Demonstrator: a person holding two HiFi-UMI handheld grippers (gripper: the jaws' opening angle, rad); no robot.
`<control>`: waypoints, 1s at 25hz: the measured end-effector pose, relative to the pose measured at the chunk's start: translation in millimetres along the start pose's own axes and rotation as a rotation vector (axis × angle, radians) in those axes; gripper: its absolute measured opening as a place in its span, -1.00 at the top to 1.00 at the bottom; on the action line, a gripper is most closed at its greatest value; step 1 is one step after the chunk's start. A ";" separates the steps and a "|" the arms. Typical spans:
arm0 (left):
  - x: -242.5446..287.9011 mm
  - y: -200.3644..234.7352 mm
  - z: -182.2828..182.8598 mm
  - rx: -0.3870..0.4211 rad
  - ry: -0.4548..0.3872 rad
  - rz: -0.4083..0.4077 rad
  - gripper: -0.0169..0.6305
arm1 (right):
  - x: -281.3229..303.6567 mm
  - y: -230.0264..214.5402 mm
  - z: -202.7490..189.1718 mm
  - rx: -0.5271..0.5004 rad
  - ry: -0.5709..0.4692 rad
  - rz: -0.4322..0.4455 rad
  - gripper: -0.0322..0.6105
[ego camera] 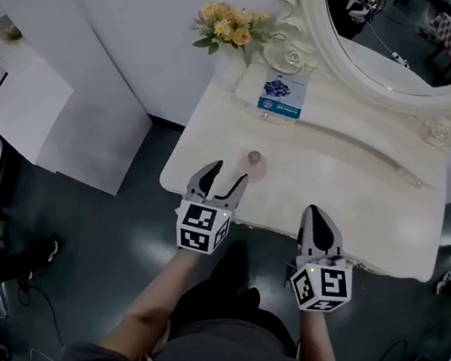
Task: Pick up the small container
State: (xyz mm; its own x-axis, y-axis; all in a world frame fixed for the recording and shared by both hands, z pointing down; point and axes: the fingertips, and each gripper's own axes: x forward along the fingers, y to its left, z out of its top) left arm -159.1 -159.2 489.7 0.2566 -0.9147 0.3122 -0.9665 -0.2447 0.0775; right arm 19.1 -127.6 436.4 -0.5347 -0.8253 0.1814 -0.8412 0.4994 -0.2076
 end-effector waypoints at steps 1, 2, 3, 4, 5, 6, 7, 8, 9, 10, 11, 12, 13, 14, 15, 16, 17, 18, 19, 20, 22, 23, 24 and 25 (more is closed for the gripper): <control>5.1 -0.6 -0.3 0.003 0.006 -0.017 0.19 | 2.3 -0.4 0.0 0.002 0.004 -0.010 0.89; 10.3 -1.3 -0.4 0.007 0.010 -0.033 0.19 | 4.9 -0.8 0.6 0.004 0.006 -0.019 0.89; 15.3 -2.2 -0.4 0.013 0.015 -0.048 0.19 | 7.6 -1.3 1.5 0.004 0.007 -0.027 0.89; 20.2 -3.1 -0.4 0.017 0.021 -0.062 0.19 | 10.2 -1.8 2.2 0.005 0.007 -0.035 0.89; 24.8 -4.0 -0.5 0.020 0.026 -0.075 0.19 | 12.4 -2.6 2.5 0.007 0.007 -0.043 0.89; 29.3 -4.9 -0.7 0.021 0.032 -0.088 0.19 | 14.5 -3.5 2.7 0.009 0.007 -0.051 0.89; 33.8 -5.9 -1.1 0.023 0.038 -0.100 0.19 | 16.3 -4.6 3.1 0.011 0.006 -0.060 0.89; 38.2 -7.0 -1.6 0.026 0.043 -0.112 0.19 | 17.9 -5.9 3.6 0.013 0.004 -0.068 0.89; 42.5 -8.2 -2.1 0.029 0.049 -0.123 0.19 | 19.3 -7.4 4.0 0.015 0.002 -0.076 0.89; 46.8 -9.7 -2.5 0.032 0.054 -0.135 0.19 | 20.5 -9.3 4.2 0.016 0.001 -0.085 0.89; 50.8 -11.3 -2.9 0.036 0.059 -0.147 0.19 | 21.5 -11.4 4.3 0.018 -0.001 -0.094 0.89; 54.6 -13.1 -3.5 0.040 0.065 -0.160 0.19 | 22.2 -13.5 4.6 0.021 -0.002 -0.104 0.89; 58.2 -15.1 -4.3 0.044 0.071 -0.174 0.19 | 22.7 -15.6 4.8 0.024 -0.003 -0.115 0.89; 61.6 -16.9 -5.1 0.050 0.077 -0.186 0.19 | 22.9 -17.7 4.8 0.027 -0.003 -0.126 0.89; 64.8 -18.5 -5.8 0.055 0.082 -0.197 0.19 | 23.3 -19.9 4.7 0.031 -0.003 -0.137 0.89; 67.8 -19.8 -6.6 0.058 0.088 -0.205 0.19 | 24.0 -22.1 4.4 0.034 -0.003 -0.146 0.89; 70.7 -20.8 -7.5 0.061 0.095 -0.211 0.19 | 25.0 -24.1 4.3 0.037 -0.002 -0.154 0.89; 73.4 -21.6 -8.4 0.063 0.102 -0.216 0.19 | 26.0 -25.9 4.4 0.040 -0.001 -0.161 0.89; 76.0 -22.4 -9.1 0.067 0.106 -0.221 0.19 | 26.7 -27.7 4.3 0.042 0.000 -0.168 0.89; 78.5 -23.3 -9.7 0.071 0.109 -0.225 0.19 | 27.1 -29.3 4.0 0.045 0.001 -0.174 0.89; 82.9 -25.4 -10.8 0.077 0.116 -0.235 0.20 | 27.6 -31.9 3.7 0.048 0.002 -0.186 0.89; 84.8 -26.4 -11.6 0.080 0.119 -0.240 0.20 | 27.8 -32.9 3.7 0.049 0.003 -0.191 0.89; 86.6 -27.0 -13.3 0.084 0.123 -0.244 0.20 | 27.8 -33.7 3.5 0.051 0.003 -0.196 0.89; 88.2 -27.2 -15.5 0.090 0.127 -0.247 0.20 | 27.9 -34.5 3.2 0.052 0.004 -0.202 0.89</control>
State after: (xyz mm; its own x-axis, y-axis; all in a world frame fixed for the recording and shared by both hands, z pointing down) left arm -110.2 -228.3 529.7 0.4760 -0.7776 0.4108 -0.8690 -0.4878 0.0836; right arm 33.5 -168.7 445.5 -0.3562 -0.9062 0.2279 -0.9260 0.3098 -0.2156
